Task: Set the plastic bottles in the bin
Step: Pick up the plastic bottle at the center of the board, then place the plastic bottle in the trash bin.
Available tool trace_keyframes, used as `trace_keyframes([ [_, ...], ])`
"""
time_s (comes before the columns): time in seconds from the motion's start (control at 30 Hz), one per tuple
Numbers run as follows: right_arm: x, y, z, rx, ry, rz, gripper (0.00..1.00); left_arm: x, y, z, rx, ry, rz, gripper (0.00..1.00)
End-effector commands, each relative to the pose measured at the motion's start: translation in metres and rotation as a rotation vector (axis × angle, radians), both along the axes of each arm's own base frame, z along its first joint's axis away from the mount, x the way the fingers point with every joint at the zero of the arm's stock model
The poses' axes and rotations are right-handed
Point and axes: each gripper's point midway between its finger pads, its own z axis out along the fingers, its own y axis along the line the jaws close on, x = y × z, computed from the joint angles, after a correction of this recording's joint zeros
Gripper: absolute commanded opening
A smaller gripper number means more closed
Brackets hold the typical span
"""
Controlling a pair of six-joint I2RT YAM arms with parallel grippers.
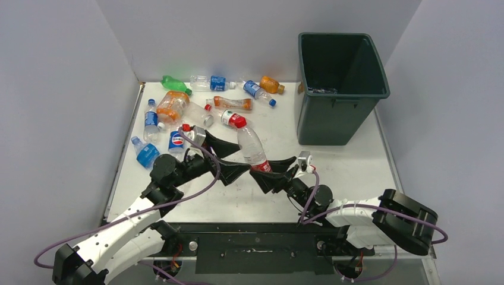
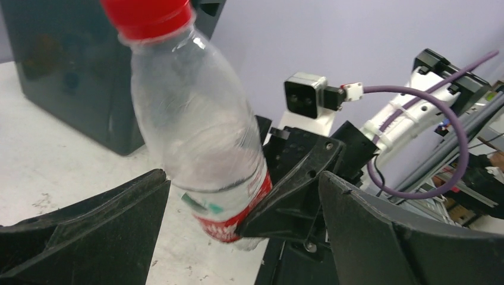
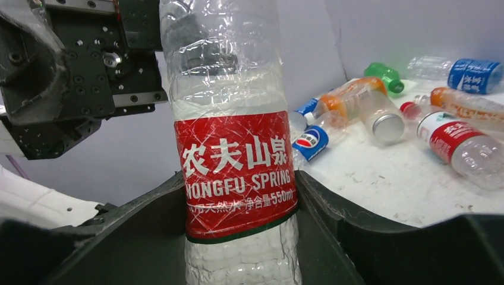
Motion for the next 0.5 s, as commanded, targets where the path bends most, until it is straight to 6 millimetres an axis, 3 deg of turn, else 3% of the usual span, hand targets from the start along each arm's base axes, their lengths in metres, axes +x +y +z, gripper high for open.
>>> trace_keyframes([
  [0.0, -0.029, 0.003, 0.055, 0.213, -0.116, 0.114, 0.29, -0.018, -0.003, 0.035, -0.076, -0.088, -0.1, 0.96],
  [0.2, -0.036, 0.019, 0.053, 0.203, -0.13, 0.121, 0.32, -0.005, -0.008, 0.02, -0.046, -0.043, -0.059, 1.0],
  [0.3, -0.04, 0.022, 0.055, 0.199, -0.142, 0.108, 0.32, 0.007, -0.008, 0.012, -0.013, -0.011, -0.007, 0.95],
  [0.47, -0.041, 0.018, 0.063, 0.205, -0.157, 0.072, 0.32, 0.004, -0.011, 0.01, 0.009, -0.018, -0.021, 0.96],
])
